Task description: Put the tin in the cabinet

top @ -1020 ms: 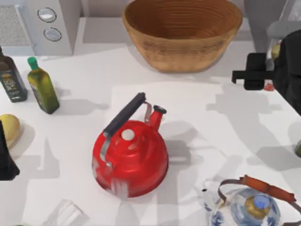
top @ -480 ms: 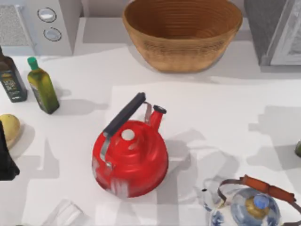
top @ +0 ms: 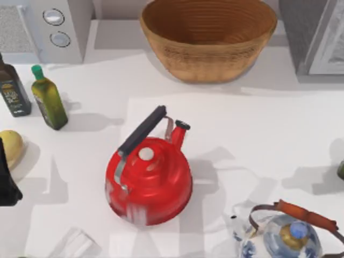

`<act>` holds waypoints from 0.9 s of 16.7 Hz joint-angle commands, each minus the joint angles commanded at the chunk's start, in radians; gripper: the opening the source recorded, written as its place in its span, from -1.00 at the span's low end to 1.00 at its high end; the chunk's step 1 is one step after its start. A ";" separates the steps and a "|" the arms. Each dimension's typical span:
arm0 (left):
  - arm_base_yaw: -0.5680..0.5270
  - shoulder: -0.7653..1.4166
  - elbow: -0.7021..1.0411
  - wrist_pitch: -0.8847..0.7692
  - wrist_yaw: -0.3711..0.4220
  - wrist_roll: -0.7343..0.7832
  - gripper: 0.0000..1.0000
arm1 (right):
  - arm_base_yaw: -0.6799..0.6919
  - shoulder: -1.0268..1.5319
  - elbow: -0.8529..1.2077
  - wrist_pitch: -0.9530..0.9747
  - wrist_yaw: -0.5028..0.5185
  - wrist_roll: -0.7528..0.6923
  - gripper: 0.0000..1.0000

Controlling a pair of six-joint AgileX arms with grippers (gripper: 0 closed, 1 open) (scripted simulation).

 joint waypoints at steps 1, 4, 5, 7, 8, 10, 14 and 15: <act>0.000 0.000 0.000 0.000 0.000 0.000 1.00 | -0.018 -0.051 -0.035 -0.002 -0.024 -0.011 -1.00; 0.000 0.000 0.000 0.000 0.000 0.000 1.00 | -0.051 -0.143 -0.104 -0.004 -0.071 -0.034 -1.00; 0.000 0.000 0.000 0.000 0.000 0.000 1.00 | -0.055 -0.153 -0.112 -0.004 -0.076 -0.037 -1.00; 0.000 0.000 0.000 0.000 0.000 0.000 1.00 | -0.055 -0.153 -0.112 -0.004 -0.076 -0.037 -1.00; 0.000 0.000 0.000 0.000 0.000 0.000 1.00 | -0.055 -0.153 -0.112 -0.004 -0.076 -0.037 -1.00; 0.000 0.000 0.000 0.000 0.000 0.000 1.00 | -0.052 -0.148 -0.110 -0.004 -0.075 -0.034 -1.00; 0.000 0.000 0.000 0.000 0.000 0.000 1.00 | -0.029 -0.082 -0.014 -0.012 -0.073 -0.043 -1.00; 0.000 0.000 0.000 0.000 0.000 0.000 1.00 | -0.020 -0.052 0.034 -0.017 -0.072 -0.048 -1.00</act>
